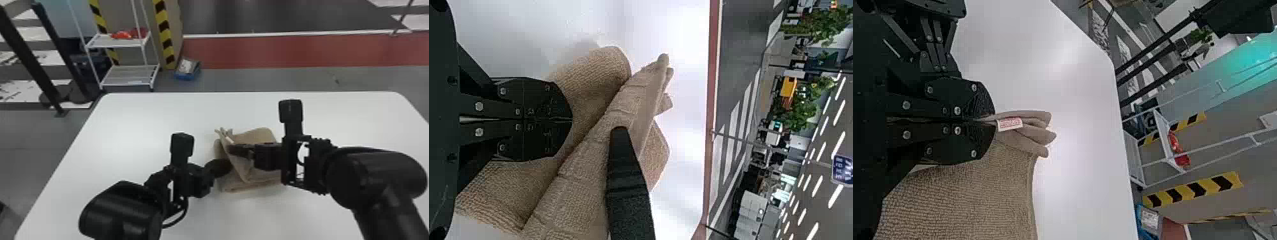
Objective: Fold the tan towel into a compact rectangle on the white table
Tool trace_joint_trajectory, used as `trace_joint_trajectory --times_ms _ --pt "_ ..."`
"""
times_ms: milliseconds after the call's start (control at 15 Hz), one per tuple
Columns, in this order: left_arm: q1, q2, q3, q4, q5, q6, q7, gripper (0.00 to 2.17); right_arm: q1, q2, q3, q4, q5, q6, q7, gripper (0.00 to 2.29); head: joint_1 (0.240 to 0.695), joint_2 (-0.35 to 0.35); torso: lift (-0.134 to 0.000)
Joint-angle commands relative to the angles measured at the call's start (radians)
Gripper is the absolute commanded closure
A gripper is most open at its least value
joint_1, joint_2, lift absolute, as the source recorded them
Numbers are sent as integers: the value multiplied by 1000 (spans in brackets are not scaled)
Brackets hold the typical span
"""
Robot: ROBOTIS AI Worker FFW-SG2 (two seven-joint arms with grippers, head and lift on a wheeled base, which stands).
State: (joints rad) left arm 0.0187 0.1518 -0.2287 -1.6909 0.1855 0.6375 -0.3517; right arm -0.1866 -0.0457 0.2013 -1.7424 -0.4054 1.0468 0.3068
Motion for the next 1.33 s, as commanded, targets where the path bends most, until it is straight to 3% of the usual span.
trace_joint_trajectory --times_ms 0,67,133,200,533,667,733,867,1000,1267 --pt "0 0 -3 0 -3 3 0 1717 1 0 -2 0 0 20 0 1099 695 80 -125" --pt "0 2 -3 -1 -3 3 0 1717 2 0 0 -3 -3 20 0 758 695 78 -125" --pt "0 2 -3 -1 -3 3 2 1717 7 -2 0 -12 -3 17 0 201 695 78 -125" --pt "0 3 -3 -3 -3 3 7 1717 26 -5 -3 -40 -6 5 0 -2 695 79 -125" --pt "4 2 -1 -3 -3 0 11 1717 167 -36 -151 -276 -32 32 9 49 695 57 -125" --pt "3 2 3 2 -3 -9 11 1717 248 -63 -229 -362 -35 54 32 448 695 28 -125" --pt "0 0 5 8 -3 -12 11 1717 280 -74 -267 -388 -30 69 68 923 695 14 -125" --pt "-6 -2 5 25 -3 -25 19 1717 323 -85 -335 -431 -21 167 126 2115 695 -31 -125" --pt "-6 -2 5 30 -3 -40 25 1717 392 -83 -372 -456 4 134 169 2189 695 -55 -125" --pt "-6 -2 6 30 -1 -43 25 1717 493 -77 -401 -419 4 -57 183 2189 695 -103 -125"
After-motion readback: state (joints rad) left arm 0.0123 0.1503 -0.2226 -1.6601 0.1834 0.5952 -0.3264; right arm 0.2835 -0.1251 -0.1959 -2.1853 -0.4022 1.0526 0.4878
